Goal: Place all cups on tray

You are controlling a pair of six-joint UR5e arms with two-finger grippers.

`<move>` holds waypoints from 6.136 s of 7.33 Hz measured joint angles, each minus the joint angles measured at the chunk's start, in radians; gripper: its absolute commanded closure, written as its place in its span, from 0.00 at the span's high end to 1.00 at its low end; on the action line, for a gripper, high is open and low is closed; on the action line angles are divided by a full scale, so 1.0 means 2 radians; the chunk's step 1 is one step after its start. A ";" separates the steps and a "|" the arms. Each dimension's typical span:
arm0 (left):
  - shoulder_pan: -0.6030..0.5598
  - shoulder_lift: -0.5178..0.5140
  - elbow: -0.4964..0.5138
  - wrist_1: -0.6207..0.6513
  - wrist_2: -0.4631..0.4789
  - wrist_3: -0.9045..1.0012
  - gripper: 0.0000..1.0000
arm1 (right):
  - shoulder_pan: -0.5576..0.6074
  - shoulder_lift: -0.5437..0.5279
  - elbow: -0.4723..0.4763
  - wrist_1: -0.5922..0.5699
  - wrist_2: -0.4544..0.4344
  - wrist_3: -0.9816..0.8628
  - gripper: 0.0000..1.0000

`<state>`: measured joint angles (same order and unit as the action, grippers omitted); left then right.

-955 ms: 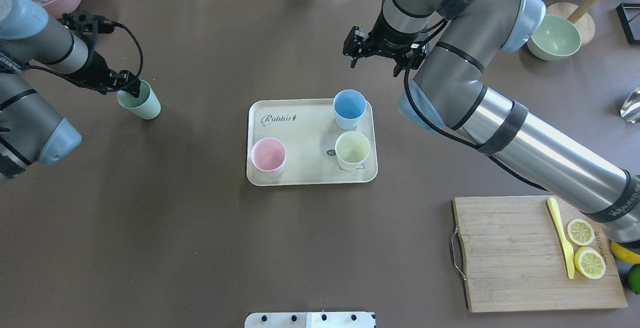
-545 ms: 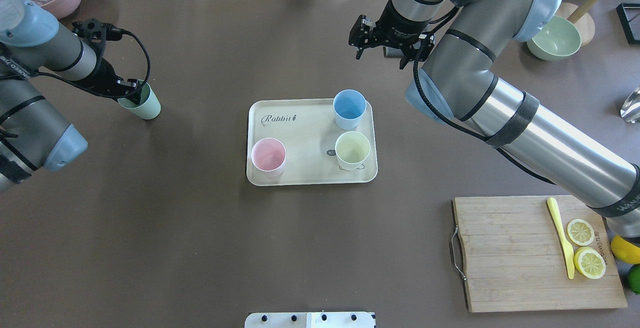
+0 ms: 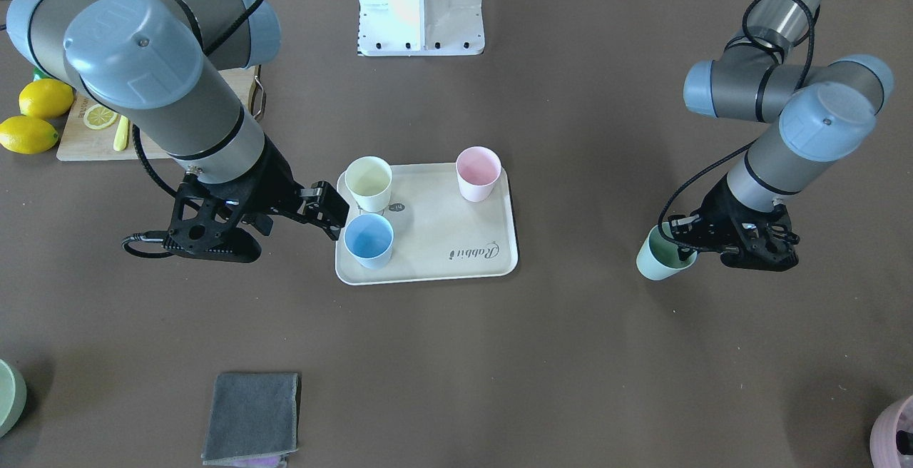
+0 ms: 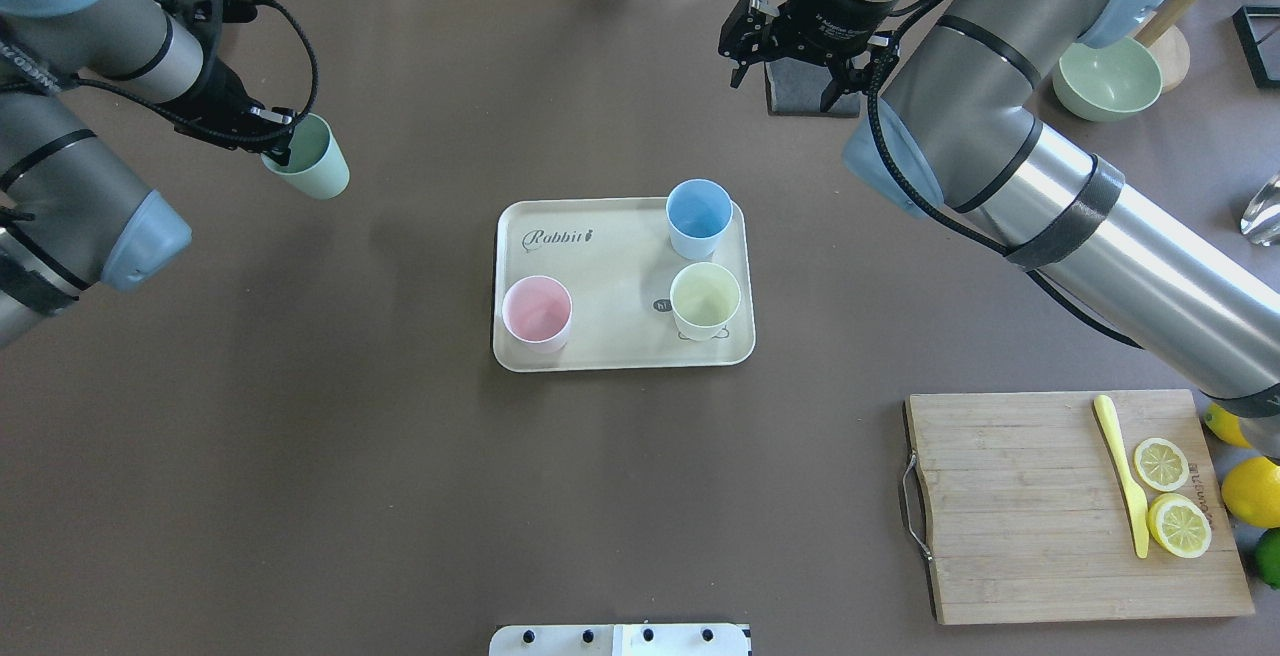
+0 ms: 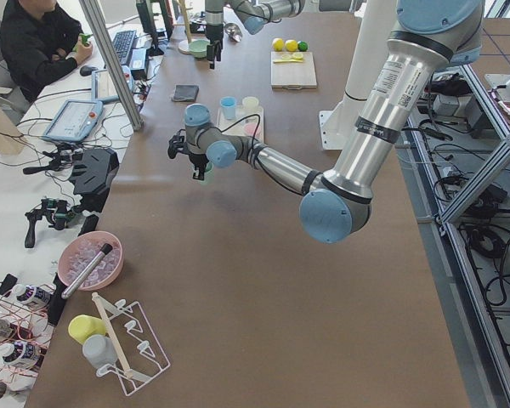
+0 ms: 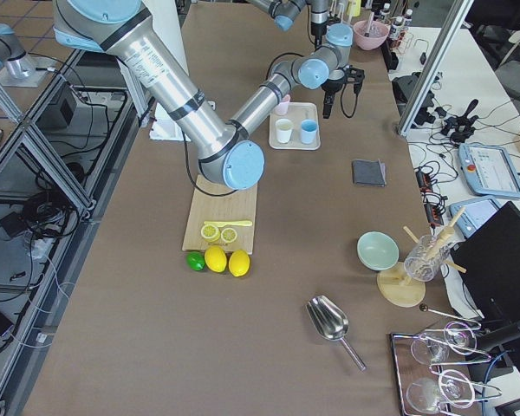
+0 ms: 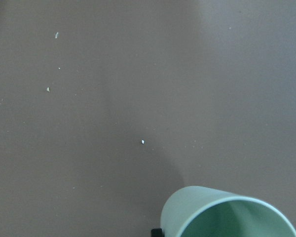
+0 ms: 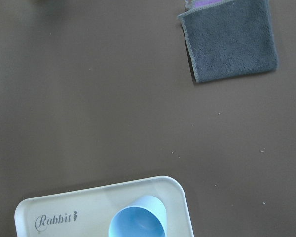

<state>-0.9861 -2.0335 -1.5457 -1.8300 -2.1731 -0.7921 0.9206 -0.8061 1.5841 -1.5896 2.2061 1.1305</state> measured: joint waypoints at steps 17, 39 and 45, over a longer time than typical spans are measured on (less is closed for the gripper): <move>0.162 -0.137 0.048 0.004 0.123 -0.195 0.97 | 0.098 -0.166 0.074 -0.041 0.014 -0.231 1.00; -0.292 0.258 -0.054 0.023 -0.084 0.254 0.98 | 0.271 -0.403 0.096 -0.037 0.030 -0.485 1.00; -0.292 0.256 -0.053 0.023 -0.082 0.254 0.98 | 0.280 -0.408 0.086 -0.037 0.030 -0.484 1.00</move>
<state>-1.5696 -1.5212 -1.6521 -1.7840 -2.3361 -0.2847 1.4808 -1.6230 1.7552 -1.6644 2.2657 0.1617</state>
